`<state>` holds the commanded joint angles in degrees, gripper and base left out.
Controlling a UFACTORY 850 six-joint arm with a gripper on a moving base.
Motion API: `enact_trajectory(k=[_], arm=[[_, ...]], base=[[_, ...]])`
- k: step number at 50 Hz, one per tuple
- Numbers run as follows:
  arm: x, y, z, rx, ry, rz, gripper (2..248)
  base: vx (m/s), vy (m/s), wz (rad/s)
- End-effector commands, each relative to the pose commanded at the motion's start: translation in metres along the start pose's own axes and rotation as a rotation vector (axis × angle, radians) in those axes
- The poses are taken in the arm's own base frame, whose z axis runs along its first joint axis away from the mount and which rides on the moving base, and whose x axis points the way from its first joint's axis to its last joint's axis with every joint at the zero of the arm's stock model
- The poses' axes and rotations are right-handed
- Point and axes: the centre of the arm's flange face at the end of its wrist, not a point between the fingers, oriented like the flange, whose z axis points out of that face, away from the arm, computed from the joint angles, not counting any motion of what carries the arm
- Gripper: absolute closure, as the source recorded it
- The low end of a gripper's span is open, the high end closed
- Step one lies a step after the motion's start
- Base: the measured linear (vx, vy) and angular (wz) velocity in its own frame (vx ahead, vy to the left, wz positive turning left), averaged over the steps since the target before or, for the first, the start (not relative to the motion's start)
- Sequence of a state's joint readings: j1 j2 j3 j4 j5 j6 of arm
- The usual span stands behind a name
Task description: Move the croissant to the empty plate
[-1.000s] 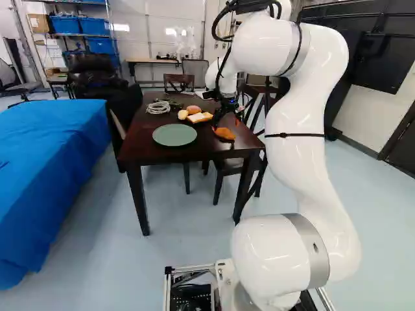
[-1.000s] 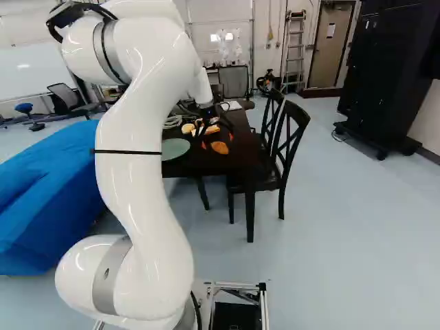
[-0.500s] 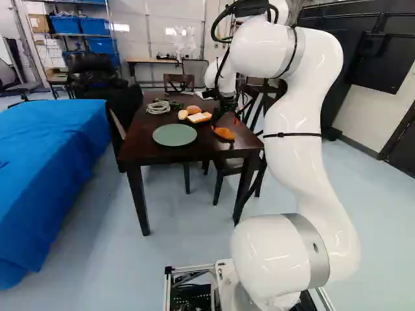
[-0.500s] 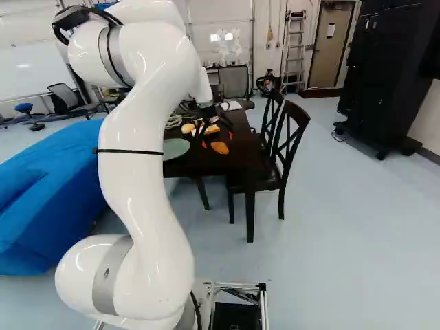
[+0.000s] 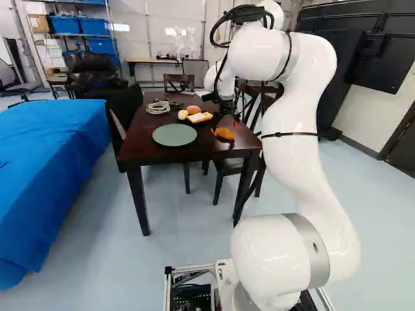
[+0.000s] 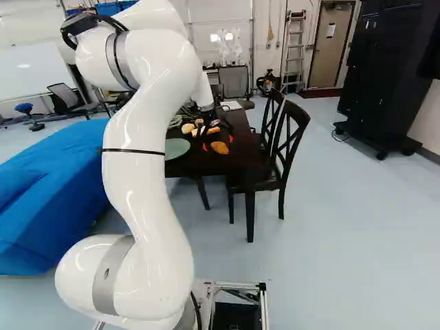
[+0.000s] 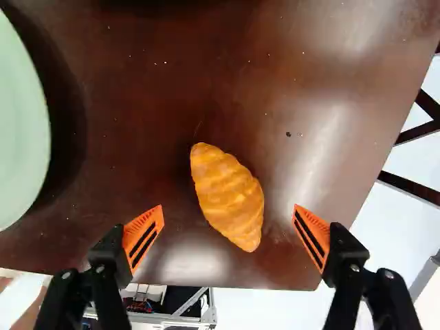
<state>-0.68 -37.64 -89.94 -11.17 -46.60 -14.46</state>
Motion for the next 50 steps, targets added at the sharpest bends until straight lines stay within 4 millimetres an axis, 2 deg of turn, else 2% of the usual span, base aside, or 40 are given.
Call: enact_trajectory(k=[4,45,46,50], arm=[[0.0013,-0.0004,0.0062,0.003,-0.007,-0.001,3],[0.0013,-0.0004,0.0062,0.003,-0.007,-0.001,4],[0.0013,-0.0004,0.0062,0.003,-0.007,-0.001,11],[0.0013,-0.0004,0.0062,0.003,-0.007,-0.001,11]], base=[[0.000,0.000,0.000],[0.000,0.000,0.000],[0.000,0.000,0.000],[0.000,0.000,0.000]])
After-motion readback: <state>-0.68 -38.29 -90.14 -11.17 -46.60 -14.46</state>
